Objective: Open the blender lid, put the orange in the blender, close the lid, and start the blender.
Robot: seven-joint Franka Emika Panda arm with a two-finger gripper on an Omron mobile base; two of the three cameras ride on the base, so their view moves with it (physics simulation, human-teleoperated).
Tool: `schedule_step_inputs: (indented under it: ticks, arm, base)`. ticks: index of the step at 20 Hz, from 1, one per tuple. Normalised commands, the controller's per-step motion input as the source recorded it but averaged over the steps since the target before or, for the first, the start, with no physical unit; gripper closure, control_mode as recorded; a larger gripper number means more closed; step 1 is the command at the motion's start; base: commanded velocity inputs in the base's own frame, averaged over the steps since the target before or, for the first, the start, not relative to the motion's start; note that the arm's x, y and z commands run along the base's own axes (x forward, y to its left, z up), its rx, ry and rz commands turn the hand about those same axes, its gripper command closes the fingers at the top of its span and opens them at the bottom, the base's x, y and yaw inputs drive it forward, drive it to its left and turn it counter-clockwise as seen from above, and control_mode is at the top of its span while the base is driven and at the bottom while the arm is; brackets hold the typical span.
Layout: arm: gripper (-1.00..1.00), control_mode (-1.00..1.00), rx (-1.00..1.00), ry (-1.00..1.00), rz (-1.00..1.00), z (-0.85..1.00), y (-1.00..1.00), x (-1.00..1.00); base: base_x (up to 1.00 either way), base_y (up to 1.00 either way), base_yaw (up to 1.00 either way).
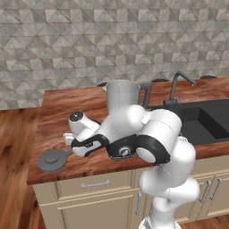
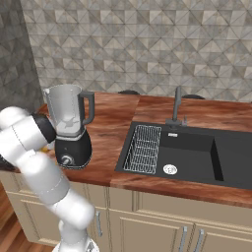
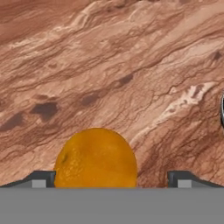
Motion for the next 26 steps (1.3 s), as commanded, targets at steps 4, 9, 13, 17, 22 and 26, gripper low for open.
schedule_step_inputs:
  ticks: [4,9,13,17,22,26]
  arm:
    - [-1.0,-1.0,0.0,-0.02,0.0,-0.21,0.0,0.0]
    - [-1.0,-1.0,0.0,-0.03,0.0,-0.27,0.0,0.0]
    - [-1.0,-1.0,0.0,-0.03,0.0,-0.28,0.0,0.0]
    - [1.0,-1.0,0.0,-0.04,0.0,-0.31,0.0,-0.18]
    - [1.0,-1.0,0.02,-0.12,0.0,-0.05,-0.09,-0.24]
    - [1.0,-1.0,0.08,-0.19,0.0,0.6,-0.29,-0.32]
  base:
    - [0.0,0.0,0.0]
    - [0.0,0.0,0.0]
    - [0.0,0.0,0.0]
    - [0.0,0.0,0.0]
    - [0.0,0.0,0.0]
    - [0.0,0.0,0.0]
